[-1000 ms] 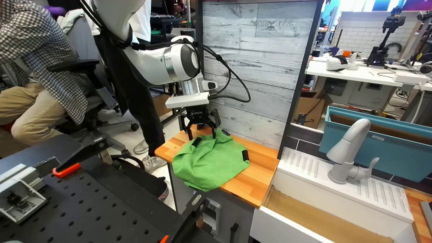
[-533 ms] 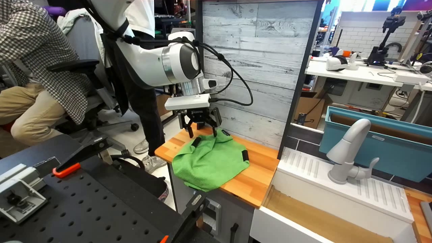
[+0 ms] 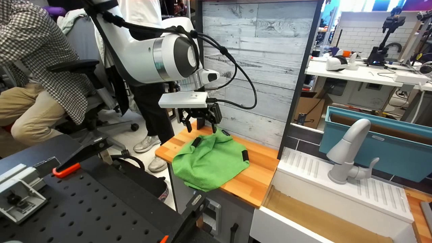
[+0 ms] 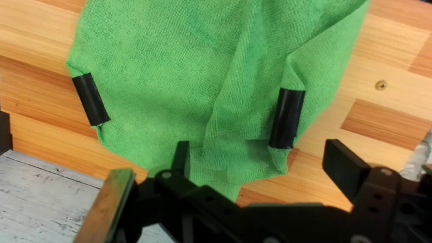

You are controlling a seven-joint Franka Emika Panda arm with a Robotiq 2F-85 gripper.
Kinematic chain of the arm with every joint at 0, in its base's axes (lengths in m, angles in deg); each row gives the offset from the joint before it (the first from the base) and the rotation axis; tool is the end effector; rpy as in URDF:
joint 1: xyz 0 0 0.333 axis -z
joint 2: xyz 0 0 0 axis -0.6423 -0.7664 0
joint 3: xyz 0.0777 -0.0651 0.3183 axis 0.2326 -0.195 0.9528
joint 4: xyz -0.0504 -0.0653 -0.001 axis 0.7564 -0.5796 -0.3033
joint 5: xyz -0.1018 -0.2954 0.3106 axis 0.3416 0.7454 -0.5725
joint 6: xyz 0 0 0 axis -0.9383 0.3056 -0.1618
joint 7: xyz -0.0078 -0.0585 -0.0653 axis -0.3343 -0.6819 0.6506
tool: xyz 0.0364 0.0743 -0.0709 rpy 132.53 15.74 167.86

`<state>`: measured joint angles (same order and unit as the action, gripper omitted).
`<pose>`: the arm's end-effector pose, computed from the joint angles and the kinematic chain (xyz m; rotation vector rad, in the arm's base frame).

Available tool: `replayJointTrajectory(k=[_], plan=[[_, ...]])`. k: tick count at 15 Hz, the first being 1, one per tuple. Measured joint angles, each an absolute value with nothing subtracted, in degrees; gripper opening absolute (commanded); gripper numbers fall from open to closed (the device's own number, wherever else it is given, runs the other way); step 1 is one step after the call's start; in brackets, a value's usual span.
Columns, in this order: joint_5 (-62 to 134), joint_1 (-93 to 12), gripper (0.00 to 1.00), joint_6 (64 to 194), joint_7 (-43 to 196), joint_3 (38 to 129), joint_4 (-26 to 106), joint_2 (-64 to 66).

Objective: Move the green towel to the left

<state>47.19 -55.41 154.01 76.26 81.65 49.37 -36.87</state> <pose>0.6535 0.1206 -0.0049 2.9274 0.5195 0.1199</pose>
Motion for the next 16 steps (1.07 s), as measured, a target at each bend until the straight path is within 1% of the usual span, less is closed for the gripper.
replayJointTrajectory(k=[16], plan=[[47.19,-55.46,1.00,154.01,76.26,81.65,48.67,-37.75]])
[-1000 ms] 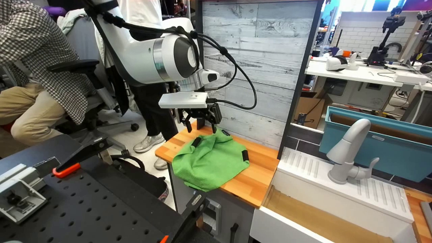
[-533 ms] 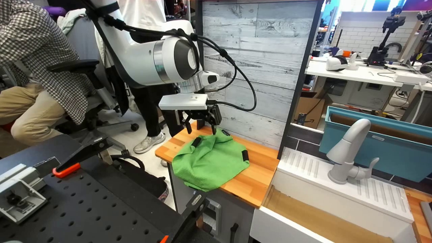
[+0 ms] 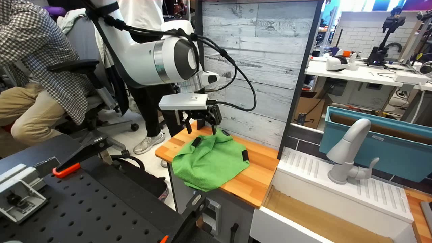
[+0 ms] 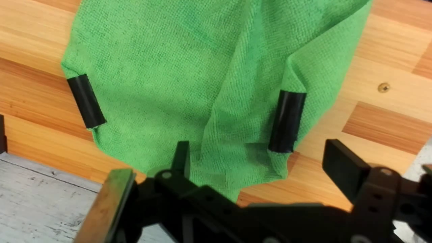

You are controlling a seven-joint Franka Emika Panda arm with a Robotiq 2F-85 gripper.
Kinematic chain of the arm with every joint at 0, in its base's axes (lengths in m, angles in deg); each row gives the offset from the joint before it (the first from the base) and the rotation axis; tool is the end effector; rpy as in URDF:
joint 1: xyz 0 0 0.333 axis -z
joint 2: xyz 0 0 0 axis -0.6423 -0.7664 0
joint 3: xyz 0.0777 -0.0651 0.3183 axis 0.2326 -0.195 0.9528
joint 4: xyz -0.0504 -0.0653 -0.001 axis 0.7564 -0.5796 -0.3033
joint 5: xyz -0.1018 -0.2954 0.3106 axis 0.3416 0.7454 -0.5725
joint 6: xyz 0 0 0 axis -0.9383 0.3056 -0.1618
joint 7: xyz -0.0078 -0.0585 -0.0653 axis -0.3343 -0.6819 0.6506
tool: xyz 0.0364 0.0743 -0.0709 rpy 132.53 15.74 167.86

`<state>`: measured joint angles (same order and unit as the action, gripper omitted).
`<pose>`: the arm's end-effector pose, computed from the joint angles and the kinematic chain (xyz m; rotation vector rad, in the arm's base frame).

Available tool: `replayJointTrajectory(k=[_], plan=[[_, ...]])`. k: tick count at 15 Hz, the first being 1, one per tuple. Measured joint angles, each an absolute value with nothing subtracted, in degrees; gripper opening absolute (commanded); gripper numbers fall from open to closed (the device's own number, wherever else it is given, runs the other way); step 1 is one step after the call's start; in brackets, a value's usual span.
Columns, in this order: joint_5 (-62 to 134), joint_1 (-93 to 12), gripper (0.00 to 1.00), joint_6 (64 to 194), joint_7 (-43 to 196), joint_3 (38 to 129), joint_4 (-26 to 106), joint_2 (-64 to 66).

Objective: Move the green towel to the left

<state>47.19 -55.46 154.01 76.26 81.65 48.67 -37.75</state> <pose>0.6538 0.1213 -0.0109 2.9260 0.5226 0.1154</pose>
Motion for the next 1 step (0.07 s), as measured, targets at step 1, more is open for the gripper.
replayJointTrajectory(k=[1], plan=[[47.19,-55.46,1.00,154.01,76.26,81.65,48.67,-37.75]])
